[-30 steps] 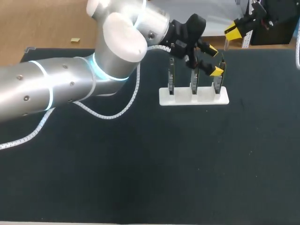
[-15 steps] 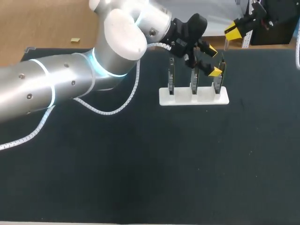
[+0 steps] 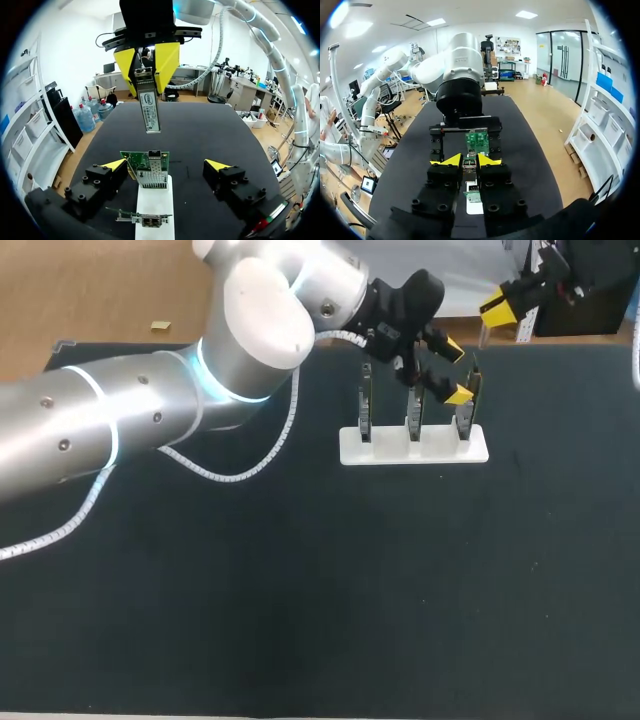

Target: Pick up the optical module with the left hand, and insert it into the network port with the right hand.

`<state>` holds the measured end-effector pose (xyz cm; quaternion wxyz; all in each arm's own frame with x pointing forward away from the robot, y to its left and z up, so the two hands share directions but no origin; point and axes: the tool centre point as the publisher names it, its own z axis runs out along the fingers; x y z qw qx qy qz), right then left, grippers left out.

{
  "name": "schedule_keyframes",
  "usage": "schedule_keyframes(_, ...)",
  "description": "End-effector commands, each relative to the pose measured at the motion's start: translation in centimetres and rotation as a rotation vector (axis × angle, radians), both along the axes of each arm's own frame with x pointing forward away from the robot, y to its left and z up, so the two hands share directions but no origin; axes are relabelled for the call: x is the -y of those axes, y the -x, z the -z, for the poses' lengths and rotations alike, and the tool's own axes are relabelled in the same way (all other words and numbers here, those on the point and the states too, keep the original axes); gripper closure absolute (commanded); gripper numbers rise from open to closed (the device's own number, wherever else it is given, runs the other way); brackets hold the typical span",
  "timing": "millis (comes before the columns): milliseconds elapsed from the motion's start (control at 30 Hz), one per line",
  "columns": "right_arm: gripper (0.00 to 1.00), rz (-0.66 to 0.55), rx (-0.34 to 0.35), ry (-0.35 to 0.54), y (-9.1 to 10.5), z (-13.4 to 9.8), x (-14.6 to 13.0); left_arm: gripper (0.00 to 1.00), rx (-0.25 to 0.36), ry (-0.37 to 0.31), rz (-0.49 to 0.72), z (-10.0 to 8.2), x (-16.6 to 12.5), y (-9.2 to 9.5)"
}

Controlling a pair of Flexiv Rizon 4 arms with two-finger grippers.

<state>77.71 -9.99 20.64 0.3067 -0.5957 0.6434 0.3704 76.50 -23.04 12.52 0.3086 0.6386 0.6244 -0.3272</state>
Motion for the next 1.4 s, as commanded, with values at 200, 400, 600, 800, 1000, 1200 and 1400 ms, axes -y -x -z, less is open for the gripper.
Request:
schedule_keyframes(200,1.0,0.005,0.005,0.002,0.35,-0.07,-0.08,0.0,-0.003,-0.003,0.003,-0.1,0.17,0.24)
schedule_keyframes(400,1.0,0.005,0.006,0.003,0.36,-0.07,-0.09,0.0,-0.004,-0.005,0.006,-0.08,0.09,0.34)
schedule_keyframes(600,1.0,0.004,0.006,0.004,0.42,-0.05,-0.09,0.0,-0.006,-0.009,0.009,-0.02,0.04,0.44)
schedule_keyframes(800,1.0,0.003,0.007,0.003,0.43,-0.05,-0.1,0.0,-0.006,-0.013,0.011,-0.01,-0.05,0.51)
schedule_keyframes(1000,1.0,0.0,0.007,0.005,0.47,-0.1,-0.17,0.0,-0.004,-0.014,0.014,-0.02,-0.08,0.49)
schedule_keyframes(1200,1.0,-0.001,0.008,0.008,0.47,-0.14,-0.14,0.0,-0.003,-0.015,0.021,-0.04,-0.04,0.44)
schedule_keyframes(1400,1.0,-0.002,0.008,0.0,0.46,-0.24,-0.14,0.0,-0.001,-0.02,0.023,-0.04,-0.01,0.43)
